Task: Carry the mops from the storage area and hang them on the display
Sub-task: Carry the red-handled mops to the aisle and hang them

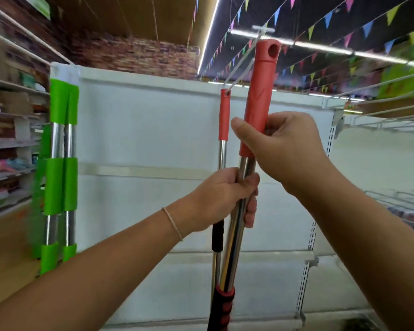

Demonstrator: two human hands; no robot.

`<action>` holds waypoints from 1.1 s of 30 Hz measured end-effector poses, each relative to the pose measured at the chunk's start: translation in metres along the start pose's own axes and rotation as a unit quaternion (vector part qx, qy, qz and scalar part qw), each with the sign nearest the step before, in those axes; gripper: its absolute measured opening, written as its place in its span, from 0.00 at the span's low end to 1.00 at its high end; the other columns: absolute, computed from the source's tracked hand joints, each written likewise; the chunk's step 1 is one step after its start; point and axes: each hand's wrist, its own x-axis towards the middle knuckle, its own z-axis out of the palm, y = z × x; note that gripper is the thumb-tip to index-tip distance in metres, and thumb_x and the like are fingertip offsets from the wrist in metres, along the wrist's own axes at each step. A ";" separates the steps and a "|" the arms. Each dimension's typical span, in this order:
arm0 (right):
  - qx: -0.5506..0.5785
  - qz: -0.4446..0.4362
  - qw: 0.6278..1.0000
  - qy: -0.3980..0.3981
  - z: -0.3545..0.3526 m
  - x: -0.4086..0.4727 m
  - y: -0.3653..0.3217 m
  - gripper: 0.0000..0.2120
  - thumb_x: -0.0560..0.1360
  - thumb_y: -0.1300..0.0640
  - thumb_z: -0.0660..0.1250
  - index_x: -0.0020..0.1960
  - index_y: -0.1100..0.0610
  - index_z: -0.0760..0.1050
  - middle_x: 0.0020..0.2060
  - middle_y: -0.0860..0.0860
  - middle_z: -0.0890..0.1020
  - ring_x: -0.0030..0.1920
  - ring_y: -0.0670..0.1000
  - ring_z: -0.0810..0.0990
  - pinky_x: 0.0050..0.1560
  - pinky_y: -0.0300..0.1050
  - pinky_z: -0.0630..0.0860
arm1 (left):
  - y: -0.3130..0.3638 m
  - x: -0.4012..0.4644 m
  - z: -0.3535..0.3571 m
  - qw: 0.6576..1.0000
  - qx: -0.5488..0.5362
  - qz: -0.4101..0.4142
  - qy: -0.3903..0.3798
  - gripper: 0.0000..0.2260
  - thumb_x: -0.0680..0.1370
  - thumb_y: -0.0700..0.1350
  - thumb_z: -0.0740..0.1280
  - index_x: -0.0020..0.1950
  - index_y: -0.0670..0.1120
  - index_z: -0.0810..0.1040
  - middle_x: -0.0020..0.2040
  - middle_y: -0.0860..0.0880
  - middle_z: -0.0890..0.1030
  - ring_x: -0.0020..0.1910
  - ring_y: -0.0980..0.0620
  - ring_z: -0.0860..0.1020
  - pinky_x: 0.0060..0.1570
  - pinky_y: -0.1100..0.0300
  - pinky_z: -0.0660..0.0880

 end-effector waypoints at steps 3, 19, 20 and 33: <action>0.021 0.005 1.000 -0.016 -0.008 0.014 0.003 0.11 0.76 0.46 0.72 0.38 0.50 0.78 0.32 0.47 0.84 0.33 0.43 0.85 0.34 0.34 0.80 | 0.005 0.012 -0.005 1.000 0.013 -0.003 -0.022 0.11 0.81 0.47 0.60 0.46 0.40 0.70 0.34 0.41 0.77 0.33 0.42 0.78 0.40 0.48 0.80; 0.010 0.034 0.999 -0.014 0.001 0.062 0.026 0.13 0.74 0.45 0.73 0.40 0.54 0.81 0.30 0.47 0.84 0.31 0.46 0.84 0.42 0.51 0.85 | 0.008 0.055 -0.017 0.997 0.069 -0.004 0.034 0.13 0.83 0.46 0.59 0.43 0.39 0.71 0.33 0.39 0.76 0.32 0.41 0.78 0.41 0.46 0.79; 0.007 0.035 0.999 -0.016 0.003 0.064 0.028 0.13 0.74 0.45 0.73 0.40 0.54 0.81 0.30 0.47 0.84 0.31 0.46 0.84 0.42 0.51 0.85 | 0.007 0.056 -0.018 0.997 0.072 -0.004 0.037 0.13 0.83 0.46 0.59 0.43 0.39 0.71 0.34 0.39 0.76 0.32 0.41 0.78 0.41 0.47 0.79; -0.008 0.033 0.999 -0.012 0.015 0.085 0.047 0.14 0.74 0.43 0.73 0.36 0.50 0.78 0.29 0.46 0.83 0.32 0.46 0.84 0.42 0.49 0.84 | 0.001 0.078 -0.031 0.999 0.027 -0.033 0.024 0.11 0.84 0.45 0.56 0.46 0.39 0.70 0.34 0.40 0.76 0.33 0.41 0.77 0.46 0.42 0.78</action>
